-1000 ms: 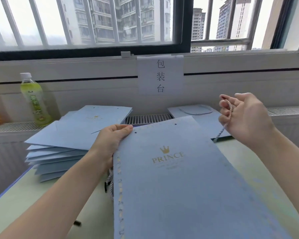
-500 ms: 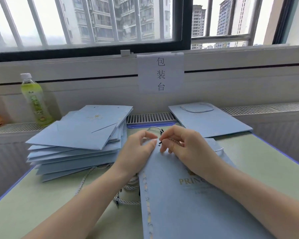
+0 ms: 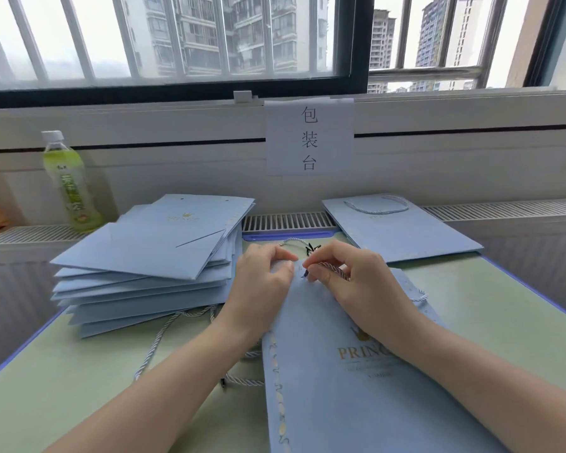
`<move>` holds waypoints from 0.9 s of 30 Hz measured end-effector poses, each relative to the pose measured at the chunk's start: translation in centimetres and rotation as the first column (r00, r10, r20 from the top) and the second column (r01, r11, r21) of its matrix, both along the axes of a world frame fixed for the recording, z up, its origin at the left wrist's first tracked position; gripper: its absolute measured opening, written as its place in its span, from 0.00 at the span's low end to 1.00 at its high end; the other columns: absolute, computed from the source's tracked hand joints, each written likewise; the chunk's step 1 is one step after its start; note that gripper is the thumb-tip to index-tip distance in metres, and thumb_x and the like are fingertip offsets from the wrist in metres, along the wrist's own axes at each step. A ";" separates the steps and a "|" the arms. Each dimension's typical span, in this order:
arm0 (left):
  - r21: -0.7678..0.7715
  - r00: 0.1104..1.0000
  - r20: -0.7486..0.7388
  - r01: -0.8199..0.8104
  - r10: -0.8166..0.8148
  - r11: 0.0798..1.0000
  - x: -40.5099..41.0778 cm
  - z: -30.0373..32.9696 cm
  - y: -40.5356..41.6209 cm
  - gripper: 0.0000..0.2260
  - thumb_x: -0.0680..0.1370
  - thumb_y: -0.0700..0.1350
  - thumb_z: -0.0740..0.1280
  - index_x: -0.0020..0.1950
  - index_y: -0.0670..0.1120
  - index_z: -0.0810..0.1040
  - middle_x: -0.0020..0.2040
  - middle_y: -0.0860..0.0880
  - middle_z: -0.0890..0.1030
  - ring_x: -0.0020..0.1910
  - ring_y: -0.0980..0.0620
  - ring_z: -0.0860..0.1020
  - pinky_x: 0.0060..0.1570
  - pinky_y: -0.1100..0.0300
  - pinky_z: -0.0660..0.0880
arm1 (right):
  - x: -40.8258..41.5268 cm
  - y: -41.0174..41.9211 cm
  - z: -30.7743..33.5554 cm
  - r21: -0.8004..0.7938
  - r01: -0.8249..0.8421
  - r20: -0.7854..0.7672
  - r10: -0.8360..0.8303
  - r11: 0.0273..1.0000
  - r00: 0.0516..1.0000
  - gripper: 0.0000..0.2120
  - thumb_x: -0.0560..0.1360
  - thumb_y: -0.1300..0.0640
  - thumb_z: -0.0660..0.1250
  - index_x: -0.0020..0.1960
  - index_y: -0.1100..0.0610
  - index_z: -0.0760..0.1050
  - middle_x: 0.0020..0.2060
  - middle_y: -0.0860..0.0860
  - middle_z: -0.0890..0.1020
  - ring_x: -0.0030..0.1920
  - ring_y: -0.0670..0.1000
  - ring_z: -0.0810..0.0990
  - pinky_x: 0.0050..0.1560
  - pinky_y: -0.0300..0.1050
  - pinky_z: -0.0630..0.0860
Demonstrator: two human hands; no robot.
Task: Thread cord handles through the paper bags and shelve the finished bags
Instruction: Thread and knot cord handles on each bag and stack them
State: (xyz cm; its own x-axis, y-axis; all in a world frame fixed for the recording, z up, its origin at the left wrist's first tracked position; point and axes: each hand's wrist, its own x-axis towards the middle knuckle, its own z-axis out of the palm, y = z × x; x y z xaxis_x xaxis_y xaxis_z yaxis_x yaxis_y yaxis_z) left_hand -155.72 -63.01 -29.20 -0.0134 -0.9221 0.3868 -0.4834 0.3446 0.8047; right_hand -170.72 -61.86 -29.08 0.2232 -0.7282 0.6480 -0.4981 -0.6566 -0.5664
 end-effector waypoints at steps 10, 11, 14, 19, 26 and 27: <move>-0.113 0.996 0.057 -0.062 0.068 0.992 -0.5 0.6 0.6 0.21 0.83 0.47 0.53 0.29 0.46 0.58 0.29 0.51 0.62 0.31 0.53 0.61 0.31 0.61 0.57 | 0.6 0.1 -0.5 -0.070 -0.051 -0.092 0.044 0.996 0.995 0.03 0.72 0.58 0.68 0.45 0.54 0.80 0.37 0.39 0.78 0.43 0.43 0.76 0.44 0.28 0.68; -0.133 0.996 0.055 -0.064 0.072 0.989 -0.4 0.6 0.7 0.22 0.83 0.48 0.53 0.29 0.45 0.58 0.28 0.50 0.63 0.30 0.52 0.62 0.32 0.60 0.58 | 0.6 0.1 -0.4 -0.071 -0.056 -0.090 0.049 0.996 0.995 0.04 0.72 0.57 0.68 0.45 0.54 0.80 0.37 0.40 0.79 0.43 0.42 0.76 0.44 0.28 0.68; -0.139 0.999 -0.031 -0.035 0.031 0.990 0.0 0.6 0.6 0.26 0.82 0.53 0.55 0.32 0.34 0.66 0.30 0.35 0.68 0.31 0.49 0.65 0.35 0.47 0.61 | 0.6 0.2 -0.3 -0.058 -0.076 -0.073 0.072 0.995 0.995 0.04 0.72 0.57 0.67 0.45 0.54 0.80 0.38 0.38 0.78 0.43 0.40 0.76 0.44 0.28 0.68; -0.127 0.983 -0.182 0.009 -0.032 0.992 0.4 1.0 0.4 0.30 0.78 0.57 0.57 0.33 0.29 0.68 0.30 0.33 0.70 0.29 0.43 0.64 0.31 0.52 0.63 | 0.7 0.7 0.0 0.020 -0.134 -0.002 0.134 0.991 0.991 0.06 0.74 0.64 0.67 0.46 0.54 0.78 0.37 0.40 0.79 0.42 0.38 0.77 0.44 0.27 0.68; -0.089 0.970 -0.244 0.000 -0.022 0.996 0.6 1.3 0.5 0.24 0.81 0.49 0.59 0.27 0.41 0.59 0.25 0.49 0.55 0.25 0.52 0.52 0.22 0.72 0.57 | 1.0 0.5 -0.3 -0.090 -0.108 -0.112 0.098 0.990 0.989 0.05 0.73 0.63 0.66 0.46 0.55 0.78 0.39 0.44 0.79 0.43 0.42 0.76 0.45 0.32 0.71; -0.077 0.968 -0.248 0.005 -0.024 0.997 0.7 1.3 0.4 0.24 0.81 0.49 0.59 0.28 0.42 0.58 0.26 0.49 0.54 0.25 0.52 0.52 0.21 0.72 0.58 | 1.0 0.4 -0.3 -0.118 -0.102 -0.135 0.086 0.988 0.987 0.05 0.73 0.62 0.65 0.46 0.55 0.78 0.39 0.44 0.78 0.43 0.41 0.75 0.45 0.33 0.71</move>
